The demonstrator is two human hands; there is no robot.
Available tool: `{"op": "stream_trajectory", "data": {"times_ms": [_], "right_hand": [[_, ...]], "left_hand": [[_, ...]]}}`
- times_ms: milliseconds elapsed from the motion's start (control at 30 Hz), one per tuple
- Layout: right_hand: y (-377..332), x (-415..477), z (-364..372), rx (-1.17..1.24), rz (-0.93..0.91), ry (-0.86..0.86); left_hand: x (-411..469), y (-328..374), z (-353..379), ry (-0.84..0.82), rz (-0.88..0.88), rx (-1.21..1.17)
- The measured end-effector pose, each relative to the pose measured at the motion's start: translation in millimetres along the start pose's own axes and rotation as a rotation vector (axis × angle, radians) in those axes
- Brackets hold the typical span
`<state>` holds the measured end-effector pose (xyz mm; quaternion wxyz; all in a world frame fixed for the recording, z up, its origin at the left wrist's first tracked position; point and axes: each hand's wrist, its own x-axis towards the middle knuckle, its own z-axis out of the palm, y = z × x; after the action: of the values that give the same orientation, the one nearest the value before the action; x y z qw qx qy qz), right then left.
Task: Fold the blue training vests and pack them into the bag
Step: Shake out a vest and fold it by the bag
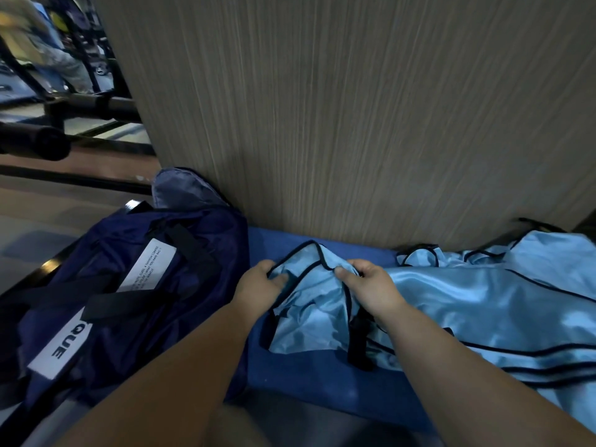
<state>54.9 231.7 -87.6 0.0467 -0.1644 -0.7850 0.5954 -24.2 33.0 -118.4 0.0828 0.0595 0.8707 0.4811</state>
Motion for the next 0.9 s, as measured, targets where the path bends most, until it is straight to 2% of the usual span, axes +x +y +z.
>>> {"op": "stream_trajectory", "data": {"times_ms": [333, 500, 667, 800, 900], "right_hand": [[0, 4, -3, 0.369, 0.179, 0.057], [-9, 4, -4, 0.417, 0.125, 0.102], [-10, 2, -1, 0.362, 0.113, 0.068], [-12, -7, 5, 0.21, 0.096, -0.09], [-12, -15, 13, -0.017, 0.019, -0.204]], "left_hand": [[2, 27, -19, -0.018, -0.068, -0.609], [2, 34, -35, -0.196, -0.102, -0.756], [2, 27, -36, -0.177, -0.143, -0.77], [4, 29, -39, -0.149, -0.156, -0.772], [8, 34, -42, -0.111, -0.155, -0.726]]}}
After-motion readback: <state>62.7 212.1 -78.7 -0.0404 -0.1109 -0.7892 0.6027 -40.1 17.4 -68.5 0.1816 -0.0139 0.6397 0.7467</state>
